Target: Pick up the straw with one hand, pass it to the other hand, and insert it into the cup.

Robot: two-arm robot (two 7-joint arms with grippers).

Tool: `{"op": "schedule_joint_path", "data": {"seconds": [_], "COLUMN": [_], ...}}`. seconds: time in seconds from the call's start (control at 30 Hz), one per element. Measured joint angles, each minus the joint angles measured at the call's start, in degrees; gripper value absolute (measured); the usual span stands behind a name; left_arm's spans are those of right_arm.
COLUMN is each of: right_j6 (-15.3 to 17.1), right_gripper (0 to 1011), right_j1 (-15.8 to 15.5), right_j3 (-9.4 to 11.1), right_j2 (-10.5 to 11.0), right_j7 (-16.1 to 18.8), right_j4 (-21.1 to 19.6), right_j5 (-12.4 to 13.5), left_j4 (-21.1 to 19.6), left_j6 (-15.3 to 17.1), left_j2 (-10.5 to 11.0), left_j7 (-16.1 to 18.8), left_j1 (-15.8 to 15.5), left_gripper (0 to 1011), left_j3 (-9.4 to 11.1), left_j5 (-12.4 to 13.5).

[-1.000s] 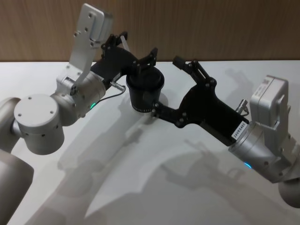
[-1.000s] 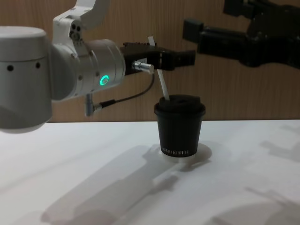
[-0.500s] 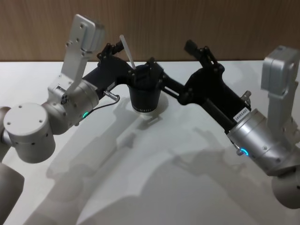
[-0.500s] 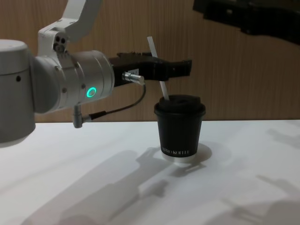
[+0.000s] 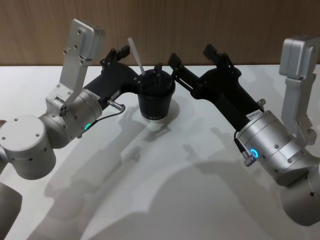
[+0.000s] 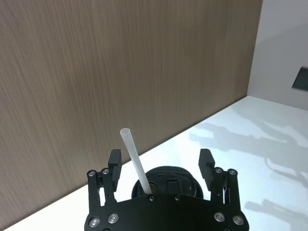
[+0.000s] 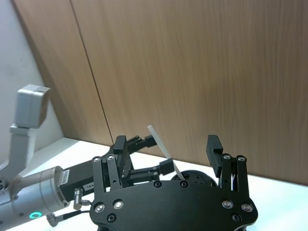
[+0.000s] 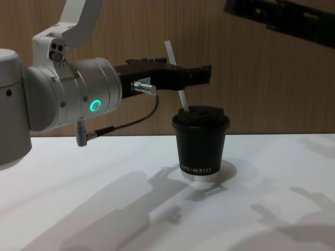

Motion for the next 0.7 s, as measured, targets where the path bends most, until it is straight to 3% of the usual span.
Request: {"op": "schedule_joint_path", "data": {"seconds": [0.37, 0.7], "right_j6": [2.91, 2.43], "right_gripper": [1001, 1001], "right_j1": [-0.54, -0.49], "right_j3": [-0.36, -0.78], "right_j2": [-1.27, -1.89], "right_j7": [-3.04, -4.00], "right_j4": [0.17, 1.33], "right_j5": [0.68, -0.85], "left_j4": [-1.36, -2.51], "left_j6": [-0.43, 0.75], "left_j2": [-0.22, 0.18], "left_j7": [-1.08, -2.35], "left_j1": [0.95, 1.75], "left_gripper": [1003, 1003], "left_j3": [-0.60, -0.85], "left_j5": [-0.32, -1.18]}}
